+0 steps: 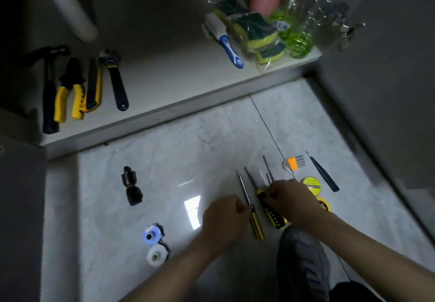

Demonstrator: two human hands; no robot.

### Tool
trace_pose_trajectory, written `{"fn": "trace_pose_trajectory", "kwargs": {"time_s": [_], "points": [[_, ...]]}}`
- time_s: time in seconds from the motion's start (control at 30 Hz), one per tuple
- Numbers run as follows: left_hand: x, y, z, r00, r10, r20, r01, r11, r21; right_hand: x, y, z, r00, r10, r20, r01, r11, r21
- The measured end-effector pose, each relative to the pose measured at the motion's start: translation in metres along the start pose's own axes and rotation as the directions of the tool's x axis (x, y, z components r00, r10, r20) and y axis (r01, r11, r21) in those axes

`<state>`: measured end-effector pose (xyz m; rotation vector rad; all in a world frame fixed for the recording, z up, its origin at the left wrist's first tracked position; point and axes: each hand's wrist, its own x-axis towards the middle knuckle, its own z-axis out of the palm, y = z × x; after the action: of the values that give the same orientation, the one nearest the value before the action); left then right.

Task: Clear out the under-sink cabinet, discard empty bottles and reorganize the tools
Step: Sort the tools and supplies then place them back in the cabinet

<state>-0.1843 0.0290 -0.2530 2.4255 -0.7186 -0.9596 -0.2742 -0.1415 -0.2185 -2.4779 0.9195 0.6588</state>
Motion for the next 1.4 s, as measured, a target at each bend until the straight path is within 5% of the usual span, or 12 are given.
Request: {"fn": "trace_pose_trajectory", "kwargs": {"time_s": [0.17, 0.4, 0.73, 0.9, 1.07, 1.4], "points": [[0.017, 0.016, 0.019, 1.000, 0.005, -0.001, -0.005, 0.996, 0.094, 0.003, -0.003, 0.017, 0.997, -0.068, -0.030, 0.064, 0.993, -0.100], [0.024, 0.007, 0.006, 0.997, -0.064, 0.035, 0.065, 0.998, -0.026, 0.009, -0.002, 0.009, 0.994, -0.107, -0.039, 0.106, 0.994, -0.015], [0.055, -0.008, -0.116, 0.955, -0.137, -0.262, 0.075, 0.970, -0.232, 0.035, -0.041, -0.021, 0.982, -0.110, -0.151, 0.130, 0.983, 0.132], [0.102, -0.002, -0.231, 0.894, -0.044, -0.446, 0.007, 0.996, -0.084, 0.059, -0.085, -0.057, 0.959, -0.193, -0.205, 0.253, 0.911, 0.326], [0.144, -0.020, -0.319, 0.872, -0.052, -0.486, 0.213, 0.935, 0.283, 0.087, -0.137, -0.094, 0.919, -0.212, -0.333, 0.337, 0.860, 0.383], [0.162, -0.053, -0.325, 0.865, -0.067, -0.498, 0.258, 0.910, 0.324, 0.148, -0.241, -0.147, 0.875, -0.274, -0.399, 0.389, 0.889, 0.242]]}}
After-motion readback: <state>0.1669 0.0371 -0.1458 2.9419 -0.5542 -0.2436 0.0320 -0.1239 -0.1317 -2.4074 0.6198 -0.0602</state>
